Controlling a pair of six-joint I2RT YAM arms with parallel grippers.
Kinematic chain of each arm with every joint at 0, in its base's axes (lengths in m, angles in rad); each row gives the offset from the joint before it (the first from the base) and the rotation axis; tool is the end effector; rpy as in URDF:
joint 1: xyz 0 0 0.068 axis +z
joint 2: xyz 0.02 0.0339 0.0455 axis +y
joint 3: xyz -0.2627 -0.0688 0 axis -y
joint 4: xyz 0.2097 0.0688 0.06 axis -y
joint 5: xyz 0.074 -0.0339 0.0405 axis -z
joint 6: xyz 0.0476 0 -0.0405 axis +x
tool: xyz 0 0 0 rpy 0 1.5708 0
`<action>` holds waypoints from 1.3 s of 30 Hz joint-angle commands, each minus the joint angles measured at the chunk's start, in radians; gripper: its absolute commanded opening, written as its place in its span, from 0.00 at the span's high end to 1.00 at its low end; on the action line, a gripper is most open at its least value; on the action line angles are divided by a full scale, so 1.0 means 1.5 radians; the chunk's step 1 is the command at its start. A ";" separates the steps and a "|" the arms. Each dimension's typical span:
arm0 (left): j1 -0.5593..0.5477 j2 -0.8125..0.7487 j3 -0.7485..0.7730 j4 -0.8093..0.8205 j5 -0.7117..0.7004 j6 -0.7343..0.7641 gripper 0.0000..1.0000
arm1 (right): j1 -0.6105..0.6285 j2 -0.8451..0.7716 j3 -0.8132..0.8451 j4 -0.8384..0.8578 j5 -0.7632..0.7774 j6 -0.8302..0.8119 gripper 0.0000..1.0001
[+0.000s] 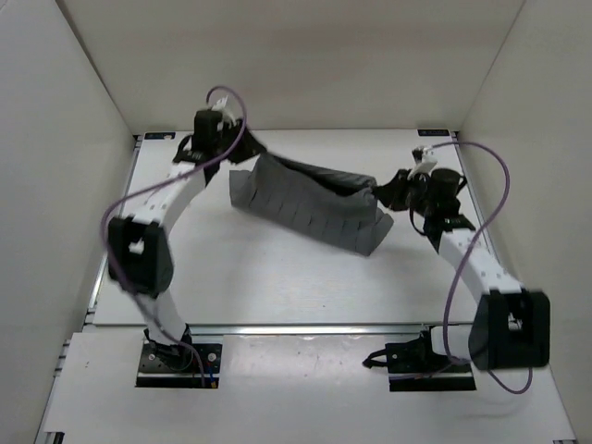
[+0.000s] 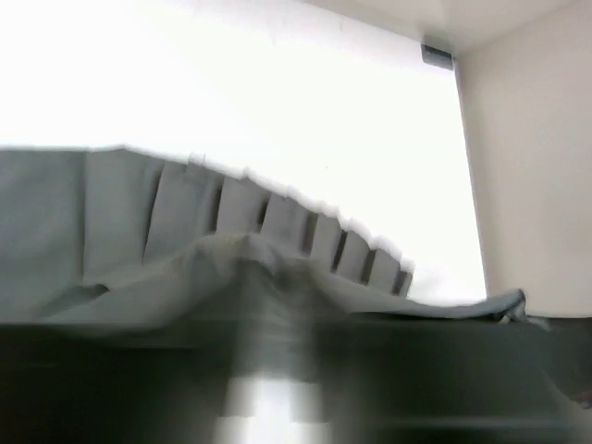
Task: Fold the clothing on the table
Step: Fold the skirt
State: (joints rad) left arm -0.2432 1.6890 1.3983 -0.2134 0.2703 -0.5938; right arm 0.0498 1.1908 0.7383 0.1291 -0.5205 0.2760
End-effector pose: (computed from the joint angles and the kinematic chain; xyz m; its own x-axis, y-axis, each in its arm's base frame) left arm 0.3600 -0.1024 0.3138 -0.6454 -0.3954 -0.6536 0.1181 0.7936 -0.5968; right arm 0.2452 0.0359 0.2831 -0.4455 0.2145 -0.8692 -0.4082 0.8154 0.4104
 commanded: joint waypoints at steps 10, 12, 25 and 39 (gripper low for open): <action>0.105 0.197 0.048 0.078 0.094 -0.018 0.32 | -0.022 0.211 0.147 -0.040 0.203 0.011 0.50; 0.095 0.202 0.045 0.041 0.068 0.013 0.30 | -0.002 0.170 0.124 -0.050 0.227 0.025 0.50; 0.046 0.249 0.049 -0.026 0.015 0.067 0.51 | 0.022 -0.048 -0.096 -0.117 0.230 0.132 0.47; -0.022 0.002 -0.337 0.072 -0.015 0.071 1.00 | -0.018 0.078 -0.133 0.029 0.198 0.224 0.40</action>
State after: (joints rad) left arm -0.2501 1.7603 0.9463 -0.1596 0.2680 -0.4835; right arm 0.0246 1.2564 0.4915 0.0601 -0.1955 0.5724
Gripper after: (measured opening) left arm 0.026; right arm 0.598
